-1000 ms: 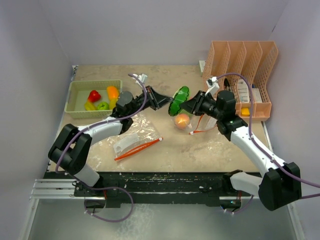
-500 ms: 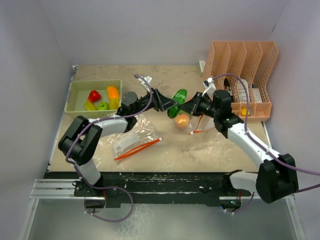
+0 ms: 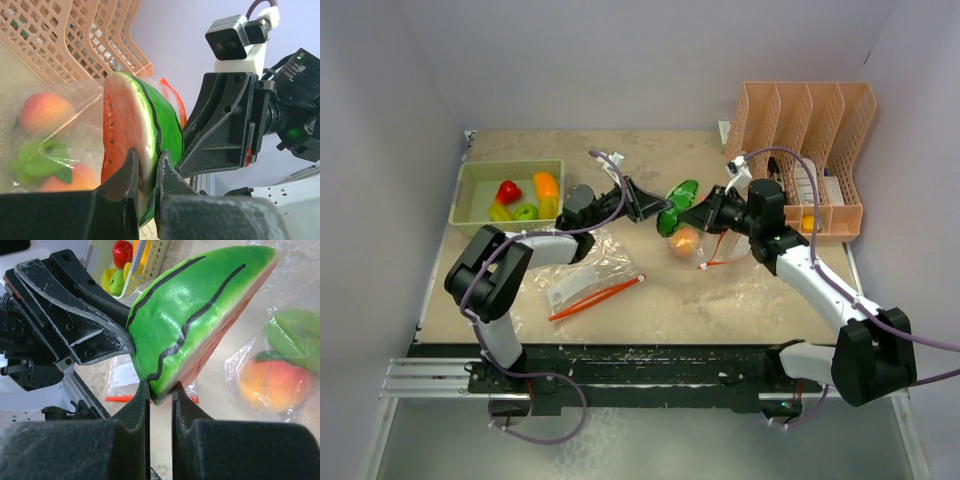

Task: Open the zip-top bag and remove the fake food
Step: Pick up the fake fruit from the zipper food storage bag, then place the fake fruit in the bin.

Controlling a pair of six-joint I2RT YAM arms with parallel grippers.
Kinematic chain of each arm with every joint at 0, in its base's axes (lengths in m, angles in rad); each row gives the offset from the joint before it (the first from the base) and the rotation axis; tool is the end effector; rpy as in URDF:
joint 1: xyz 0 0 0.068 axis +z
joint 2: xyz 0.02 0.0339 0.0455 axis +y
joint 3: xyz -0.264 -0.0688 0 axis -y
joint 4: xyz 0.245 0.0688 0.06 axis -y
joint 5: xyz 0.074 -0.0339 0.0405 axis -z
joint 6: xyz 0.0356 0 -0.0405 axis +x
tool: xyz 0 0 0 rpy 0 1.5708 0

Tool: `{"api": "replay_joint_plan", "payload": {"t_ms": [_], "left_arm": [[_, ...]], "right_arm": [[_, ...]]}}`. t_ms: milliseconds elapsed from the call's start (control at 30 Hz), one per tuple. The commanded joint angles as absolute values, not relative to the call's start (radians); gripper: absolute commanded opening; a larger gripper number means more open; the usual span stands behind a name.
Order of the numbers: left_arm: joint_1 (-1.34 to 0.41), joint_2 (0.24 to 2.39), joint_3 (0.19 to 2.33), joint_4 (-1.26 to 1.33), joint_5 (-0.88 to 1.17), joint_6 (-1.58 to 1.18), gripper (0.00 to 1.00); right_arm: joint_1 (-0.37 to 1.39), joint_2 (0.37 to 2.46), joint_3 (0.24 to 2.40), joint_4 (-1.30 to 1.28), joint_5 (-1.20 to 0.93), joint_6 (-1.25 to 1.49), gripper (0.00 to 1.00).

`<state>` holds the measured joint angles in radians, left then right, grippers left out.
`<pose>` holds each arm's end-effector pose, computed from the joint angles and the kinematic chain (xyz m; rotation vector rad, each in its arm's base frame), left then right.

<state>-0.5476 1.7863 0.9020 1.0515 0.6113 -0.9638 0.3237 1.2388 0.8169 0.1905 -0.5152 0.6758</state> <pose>0.3137 -0.2152 0.2371 0.2474 1.6464 -1.6236 0.2639 0.1070 0.2934 -0.0571 1.9305 1.1545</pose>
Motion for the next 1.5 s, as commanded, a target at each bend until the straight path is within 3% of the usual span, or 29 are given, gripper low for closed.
{"api": "replay_joint_plan", "payload": {"t_ms": [0, 67, 200, 300, 467, 767, 867, 933, 1133, 1467], "left_arm": [[-0.616, 1.786, 0.944, 1.188, 0.787, -1.039, 0.0], [-0.615, 1.778, 0.935, 1.19, 0.771, -1.045, 0.0], [-0.605, 1.765, 0.926, 1.154, 0.727, -1.04, 0.0], [-0.584, 1.769, 0.926, 1.138, 0.697, -1.048, 0.0], [-0.565, 1.786, 0.937, 1.135, 0.669, -1.061, 0.0], [-0.483, 1.782, 0.943, 1.082, 0.633, -1.047, 0.0], [-0.475, 1.793, 0.962, 1.049, 0.646, -1.028, 0.0], [-0.484, 1.814, 0.968, 1.075, 0.662, -1.043, 0.0], [-0.485, 1.823, 0.92, 1.131, 0.646, -1.076, 0.0], [-0.325, 1.597, 0.999, 0.487, 0.458, -0.859, 0.0]], "right_arm": [[0.356, 1.235, 0.87, 0.276, -0.603, 0.665, 0.0], [0.356, 1.229, 0.87, 0.266, -0.592, 0.663, 0.02], [0.356, 1.209, 0.87, 0.23, -0.522, 0.656, 0.35], [0.354, 1.192, 0.871, 0.198, -0.476, 0.647, 0.52], [0.348, 1.183, 0.869, 0.164, -0.416, 0.642, 0.66], [0.284, 1.153, 0.851, 0.122, -0.36, 0.655, 0.72], [0.265, 1.166, 0.839, 0.168, -0.407, 0.664, 0.51], [0.261, 1.183, 0.821, 0.234, -0.452, 0.681, 0.48], [0.261, 1.208, 0.788, 0.358, -0.549, 0.735, 0.61], [0.255, 1.119, 0.798, 0.247, -0.483, 0.671, 0.63]]}}
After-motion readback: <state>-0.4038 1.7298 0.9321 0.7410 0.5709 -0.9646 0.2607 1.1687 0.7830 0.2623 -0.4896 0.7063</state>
